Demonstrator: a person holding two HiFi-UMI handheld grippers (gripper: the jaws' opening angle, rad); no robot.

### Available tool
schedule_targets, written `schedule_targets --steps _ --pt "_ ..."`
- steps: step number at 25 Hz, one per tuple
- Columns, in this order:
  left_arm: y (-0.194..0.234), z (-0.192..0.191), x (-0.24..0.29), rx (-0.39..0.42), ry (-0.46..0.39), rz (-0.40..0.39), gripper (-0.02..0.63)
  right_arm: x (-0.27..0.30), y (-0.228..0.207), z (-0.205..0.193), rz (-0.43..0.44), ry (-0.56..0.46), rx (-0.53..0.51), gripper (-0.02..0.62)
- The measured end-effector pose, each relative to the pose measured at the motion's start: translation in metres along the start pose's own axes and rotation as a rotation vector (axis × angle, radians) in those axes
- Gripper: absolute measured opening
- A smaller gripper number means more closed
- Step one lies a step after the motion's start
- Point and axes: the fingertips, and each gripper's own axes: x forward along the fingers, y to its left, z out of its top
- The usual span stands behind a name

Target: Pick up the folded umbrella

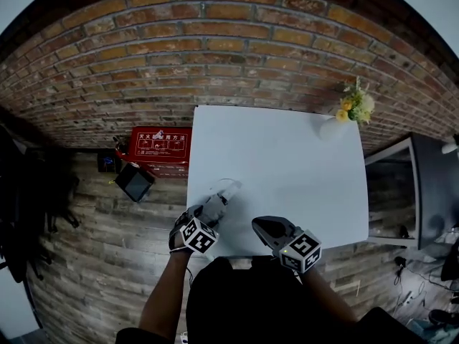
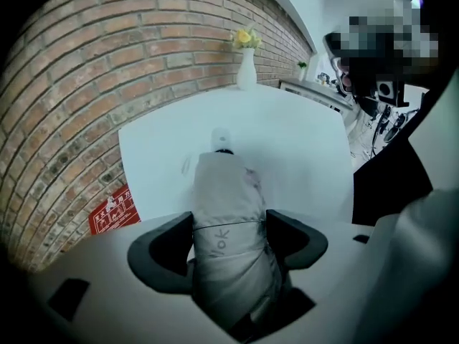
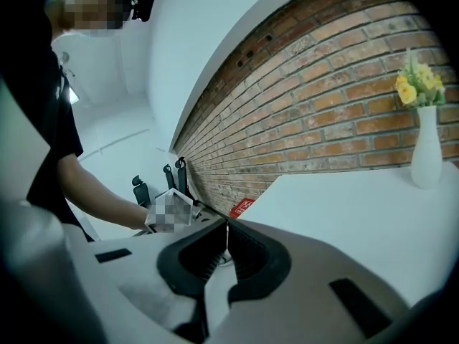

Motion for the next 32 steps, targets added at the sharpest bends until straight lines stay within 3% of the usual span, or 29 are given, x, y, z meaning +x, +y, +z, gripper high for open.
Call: schedule_targets --steps 8,18,32 --pt "0.003 -0.002 0.01 -0.005 0.036 -0.004 0.316 -0.005 -0.005 -0.003 -0.011 0.004 0.005 0.023" --pt "0.003 0.001 0.004 -0.045 0.011 0.022 0.293 -0.014 -0.011 0.002 -0.003 -0.001 0.002 0.023" --pt "0.002 0.013 -0.039 -0.231 -0.113 0.106 0.291 -0.012 -0.005 0.01 0.097 -0.012 -0.05 0.023"
